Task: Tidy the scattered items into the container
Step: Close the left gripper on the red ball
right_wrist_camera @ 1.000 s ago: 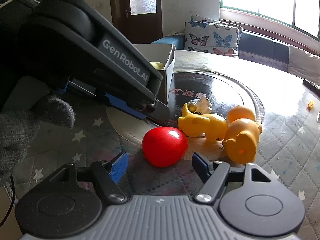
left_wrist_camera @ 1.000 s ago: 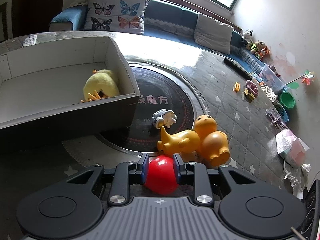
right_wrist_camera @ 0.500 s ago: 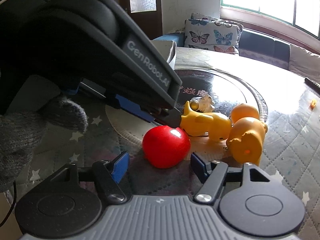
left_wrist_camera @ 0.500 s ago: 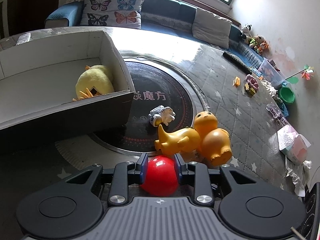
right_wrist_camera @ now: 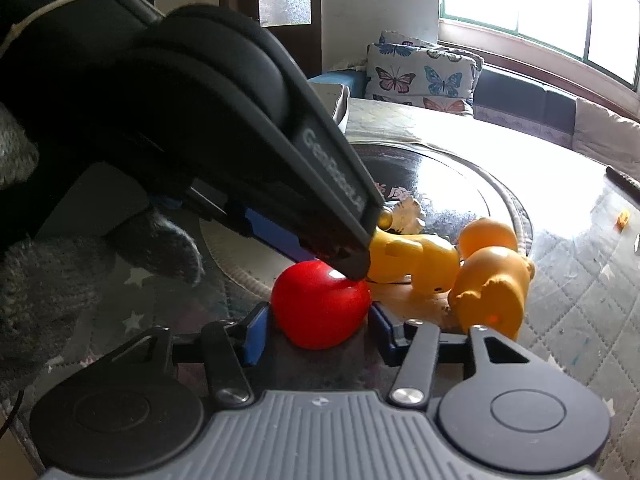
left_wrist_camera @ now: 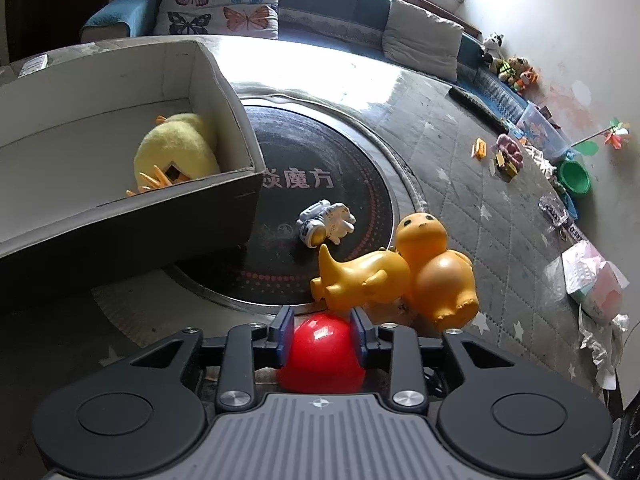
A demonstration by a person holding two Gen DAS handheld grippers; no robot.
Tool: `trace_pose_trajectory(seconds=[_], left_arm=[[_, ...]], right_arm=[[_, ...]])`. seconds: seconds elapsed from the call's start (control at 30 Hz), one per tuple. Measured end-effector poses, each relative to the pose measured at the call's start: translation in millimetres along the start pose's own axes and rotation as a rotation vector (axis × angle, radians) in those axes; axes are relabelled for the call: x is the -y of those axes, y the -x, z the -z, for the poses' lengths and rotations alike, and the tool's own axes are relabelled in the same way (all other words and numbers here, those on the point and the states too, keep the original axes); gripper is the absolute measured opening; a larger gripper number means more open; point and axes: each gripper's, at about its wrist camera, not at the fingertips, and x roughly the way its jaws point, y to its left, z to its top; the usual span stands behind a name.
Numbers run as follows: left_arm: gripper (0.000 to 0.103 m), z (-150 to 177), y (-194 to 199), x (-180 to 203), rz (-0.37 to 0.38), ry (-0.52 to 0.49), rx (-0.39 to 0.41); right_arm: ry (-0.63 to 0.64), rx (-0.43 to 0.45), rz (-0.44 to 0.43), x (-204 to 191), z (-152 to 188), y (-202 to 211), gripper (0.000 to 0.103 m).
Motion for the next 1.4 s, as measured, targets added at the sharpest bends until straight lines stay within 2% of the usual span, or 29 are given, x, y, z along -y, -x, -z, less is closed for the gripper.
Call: trace_pose_trajectory(seconds=[0.43,0.93,1.4], left_arm=[[0.042,-4,-9,-6,0.023,-0.007,-0.02],[0.042,-4,-3,-10,0.046,-0.017,-0.031],[0.045,1,-1,-3,0.052,-0.133,-0.039]], right_arm=[[0.009,0.005,-0.012,2,-1,-3,0.054],[0.013,0.014,-0.027,5,1,-7,0.057],[0.016,0.018,-0.033,8,2,-11,0.057]])
